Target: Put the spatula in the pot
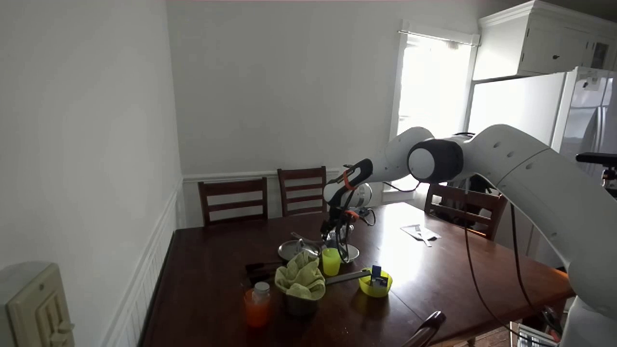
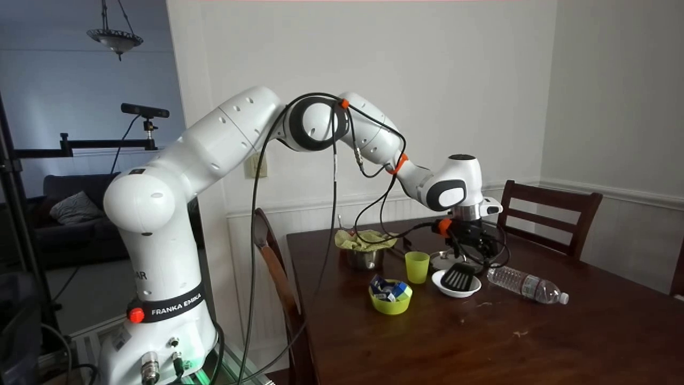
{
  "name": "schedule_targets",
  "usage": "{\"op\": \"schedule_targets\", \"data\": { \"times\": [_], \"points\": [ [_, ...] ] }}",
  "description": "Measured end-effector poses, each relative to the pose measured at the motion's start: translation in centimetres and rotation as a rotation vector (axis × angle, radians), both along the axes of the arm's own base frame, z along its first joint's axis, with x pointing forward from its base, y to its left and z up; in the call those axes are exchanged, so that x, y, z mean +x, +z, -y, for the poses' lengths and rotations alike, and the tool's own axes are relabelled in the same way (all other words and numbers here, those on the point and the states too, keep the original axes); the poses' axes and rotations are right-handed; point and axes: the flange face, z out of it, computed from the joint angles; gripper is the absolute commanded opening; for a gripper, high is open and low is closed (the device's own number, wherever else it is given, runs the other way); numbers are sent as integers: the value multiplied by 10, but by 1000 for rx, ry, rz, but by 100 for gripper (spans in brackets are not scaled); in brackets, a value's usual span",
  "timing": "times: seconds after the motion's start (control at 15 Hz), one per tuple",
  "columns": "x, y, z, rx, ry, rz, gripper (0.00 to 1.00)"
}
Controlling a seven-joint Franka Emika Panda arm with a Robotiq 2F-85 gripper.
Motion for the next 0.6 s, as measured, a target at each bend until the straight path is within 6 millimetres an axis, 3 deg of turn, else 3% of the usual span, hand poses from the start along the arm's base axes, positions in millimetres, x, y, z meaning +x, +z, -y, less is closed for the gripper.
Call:
{"op": "schedule_targets", "data": {
  "times": [0.27, 0.33, 0.6],
  "points": [
    [7, -25, -10, -2, 5, 35, 80],
    [9, -28, -11, -4, 6, 45, 62],
    [14, -33, -14, 3, 4, 61, 33]
  ]
}}
